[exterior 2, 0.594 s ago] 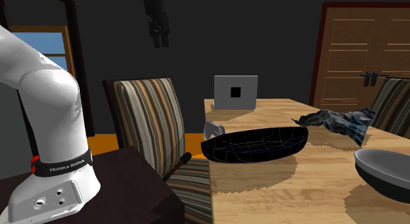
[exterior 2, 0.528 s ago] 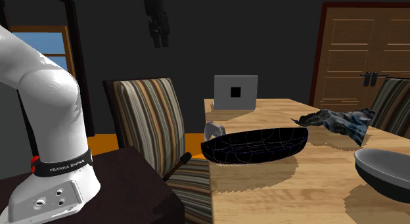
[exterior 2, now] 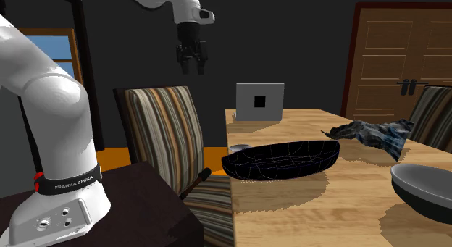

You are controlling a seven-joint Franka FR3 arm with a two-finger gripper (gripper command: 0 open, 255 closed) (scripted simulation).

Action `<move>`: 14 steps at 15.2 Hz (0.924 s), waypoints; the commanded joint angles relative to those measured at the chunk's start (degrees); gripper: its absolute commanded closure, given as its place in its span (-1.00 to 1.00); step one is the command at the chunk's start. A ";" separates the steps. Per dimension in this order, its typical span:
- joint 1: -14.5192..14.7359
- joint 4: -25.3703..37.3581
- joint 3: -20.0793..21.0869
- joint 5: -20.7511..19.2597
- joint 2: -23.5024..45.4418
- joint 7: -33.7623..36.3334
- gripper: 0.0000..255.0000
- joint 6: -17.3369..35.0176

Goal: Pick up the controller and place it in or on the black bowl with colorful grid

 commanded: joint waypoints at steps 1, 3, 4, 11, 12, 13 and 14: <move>0.16 -0.90 -1.48 -1.79 2.62 -4.35 -1.00 2.76; 0.36 -1.55 -2.65 -3.36 5.67 -8.09 -1.00 5.72; 0.46 -1.76 -3.21 -4.14 7.29 -9.92 -1.00 7.23; 0.84 -1.14 -6.57 -9.18 20.38 -21.92 -1.00 17.88; 0.84 -0.75 -6.94 -9.84 22.45 -23.52 -1.00 19.37; 0.85 -0.29 -7.29 -10.49 24.55 -25.08 -1.00 20.84; 0.83 0.23 -7.60 -11.13 26.69 -26.61 -1.00 22.30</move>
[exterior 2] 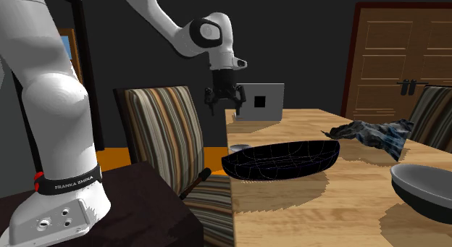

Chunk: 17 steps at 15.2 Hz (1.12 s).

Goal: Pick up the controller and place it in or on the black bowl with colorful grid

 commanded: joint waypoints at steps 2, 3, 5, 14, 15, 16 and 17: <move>-0.06 1.21 -0.79 -2.01 5.94 -4.53 -1.00 4.33; -0.12 1.94 -1.00 -2.62 8.15 -5.96 -1.00 5.69; -0.28 3.62 -1.33 -3.85 12.63 -8.70 -1.00 8.31; -1.10 3.11 -2.01 -4.91 19.07 -9.70 -1.00 15.32; -1.10 3.10 -2.01 -4.91 19.07 -9.70 -1.00 15.32; -1.10 3.11 -2.01 -4.91 19.07 -9.70 -1.00 15.32; -1.10 3.11 -2.01 -4.91 19.07 -9.70 -1.00 15.32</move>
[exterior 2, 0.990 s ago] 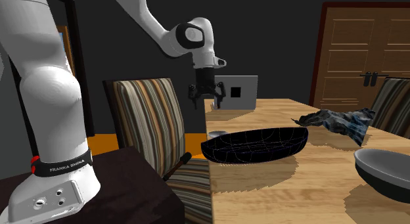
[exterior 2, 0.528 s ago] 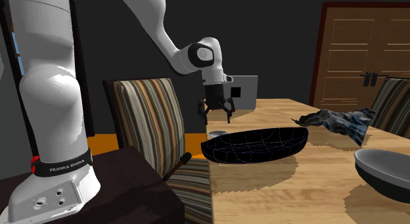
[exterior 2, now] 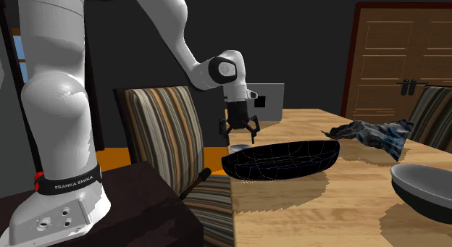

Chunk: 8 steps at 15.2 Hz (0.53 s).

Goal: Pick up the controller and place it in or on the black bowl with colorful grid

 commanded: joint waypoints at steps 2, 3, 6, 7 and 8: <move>-0.02 -0.01 -0.01 0.00 0.06 -0.01 -1.00 0.09; -0.02 -0.01 -0.01 0.00 0.06 -0.01 -1.00 0.09; -0.01 0.00 -0.01 0.00 0.05 -0.01 1.00 0.07; -0.01 0.00 -0.01 0.00 0.05 -0.01 1.00 0.07; -0.01 0.00 -0.01 0.00 0.05 -0.01 1.00 0.07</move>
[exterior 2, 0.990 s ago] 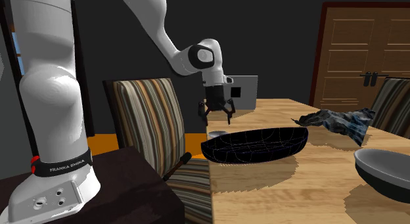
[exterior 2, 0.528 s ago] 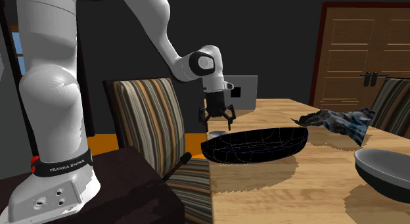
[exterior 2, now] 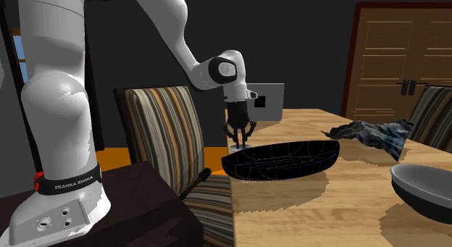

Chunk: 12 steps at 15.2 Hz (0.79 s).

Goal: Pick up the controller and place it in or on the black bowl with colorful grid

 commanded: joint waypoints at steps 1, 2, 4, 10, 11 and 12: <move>0.00 0.00 0.00 0.00 0.00 0.00 1.00 0.00; 0.00 0.00 0.00 0.00 0.00 0.00 1.00 0.00; 0.00 0.00 0.00 0.00 0.00 0.00 1.00 0.00; -2.53 4.99 0.60 8.88 4.21 -9.76 -1.00 -0.09; -4.08 7.78 1.28 13.13 6.43 -14.35 -1.00 -0.72; -5.80 10.77 2.17 17.08 8.71 -18.63 -1.00 -1.70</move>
